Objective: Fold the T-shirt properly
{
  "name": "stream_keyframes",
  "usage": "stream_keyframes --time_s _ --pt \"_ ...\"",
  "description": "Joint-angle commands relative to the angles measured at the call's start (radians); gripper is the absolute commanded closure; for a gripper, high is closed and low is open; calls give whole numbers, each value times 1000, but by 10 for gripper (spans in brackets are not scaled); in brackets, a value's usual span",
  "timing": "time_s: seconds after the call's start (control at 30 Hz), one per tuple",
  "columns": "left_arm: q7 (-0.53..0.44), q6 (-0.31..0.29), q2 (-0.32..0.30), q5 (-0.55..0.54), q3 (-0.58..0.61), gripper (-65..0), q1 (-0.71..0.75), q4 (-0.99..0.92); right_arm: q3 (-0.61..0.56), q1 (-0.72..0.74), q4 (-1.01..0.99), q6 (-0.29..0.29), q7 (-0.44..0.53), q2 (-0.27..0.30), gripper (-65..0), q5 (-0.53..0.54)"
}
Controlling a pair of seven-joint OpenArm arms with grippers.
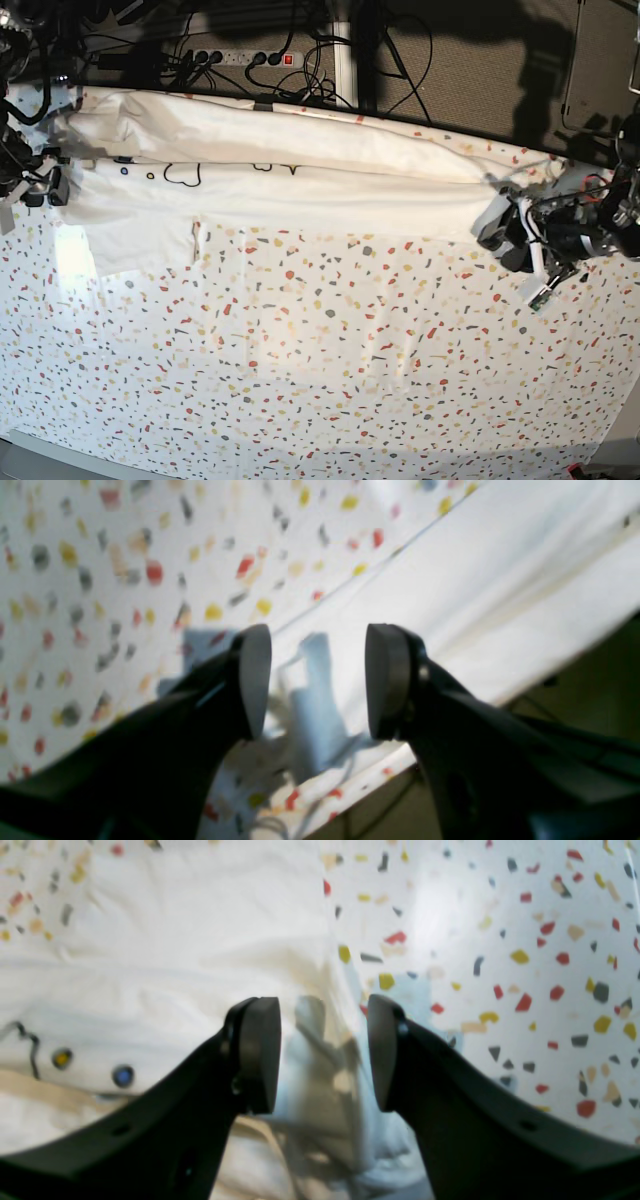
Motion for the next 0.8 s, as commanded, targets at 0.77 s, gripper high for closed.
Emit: stream_keyframes --time_s 0.77 --pt "-97 -2 341 115 -10 -296 50 340 -265 658 -684 -13 55 23 -284 -222"
